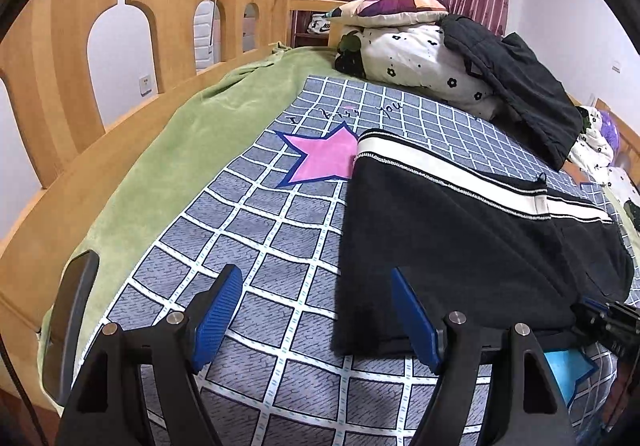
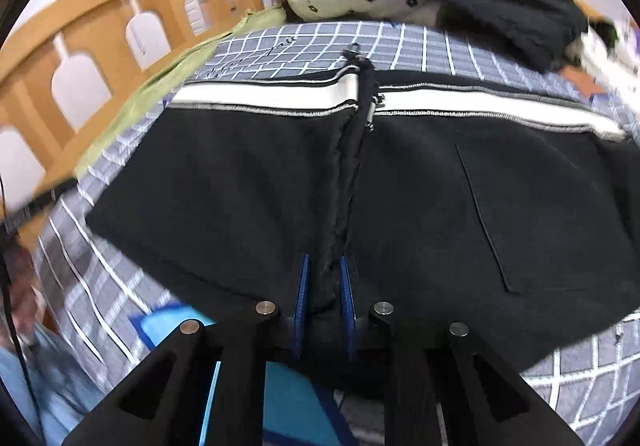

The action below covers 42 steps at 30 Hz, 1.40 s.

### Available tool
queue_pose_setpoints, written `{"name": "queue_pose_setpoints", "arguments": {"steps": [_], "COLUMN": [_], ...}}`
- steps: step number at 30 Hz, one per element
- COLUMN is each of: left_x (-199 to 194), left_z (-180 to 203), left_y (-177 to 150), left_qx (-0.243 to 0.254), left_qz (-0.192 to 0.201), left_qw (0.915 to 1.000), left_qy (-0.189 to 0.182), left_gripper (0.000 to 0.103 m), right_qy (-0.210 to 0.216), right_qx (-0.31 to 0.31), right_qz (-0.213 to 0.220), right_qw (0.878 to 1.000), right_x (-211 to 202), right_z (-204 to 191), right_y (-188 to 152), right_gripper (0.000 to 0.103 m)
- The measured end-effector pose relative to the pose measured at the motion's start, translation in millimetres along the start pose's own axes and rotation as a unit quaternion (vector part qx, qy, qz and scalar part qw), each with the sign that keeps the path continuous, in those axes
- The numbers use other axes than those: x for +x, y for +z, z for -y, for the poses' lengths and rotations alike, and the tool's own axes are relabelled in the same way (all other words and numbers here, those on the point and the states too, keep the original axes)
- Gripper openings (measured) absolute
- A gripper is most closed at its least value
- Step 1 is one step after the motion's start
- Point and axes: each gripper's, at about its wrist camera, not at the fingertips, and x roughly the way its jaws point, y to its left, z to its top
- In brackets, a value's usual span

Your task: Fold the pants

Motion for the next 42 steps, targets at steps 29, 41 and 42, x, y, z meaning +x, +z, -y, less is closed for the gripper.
{"name": "queue_pose_setpoints", "arguments": {"steps": [29, 41, 42], "left_x": [52.3, 61.9, 62.3], "left_z": [-24.5, -4.2, -7.8], "left_y": [-0.4, -11.8, -12.1], "left_qx": [-0.088, -0.078, -0.090], "left_qz": [-0.091, -0.116, -0.117], "left_qw": [0.9891, 0.9826, 0.9802], "left_qy": [-0.076, -0.122, -0.132], "left_gripper": [0.074, 0.076, 0.075], "right_qy": [-0.022, -0.067, -0.076], "right_qx": [0.028, -0.026, -0.039], "right_qz": [0.029, 0.022, 0.027], "right_qw": [0.999, 0.997, 0.996], "right_x": [34.8, -4.4, -9.4], "right_z": [37.5, 51.5, 55.7], "right_y": [80.9, 58.7, 57.6], "right_gripper": [0.007, 0.052, 0.055]}}
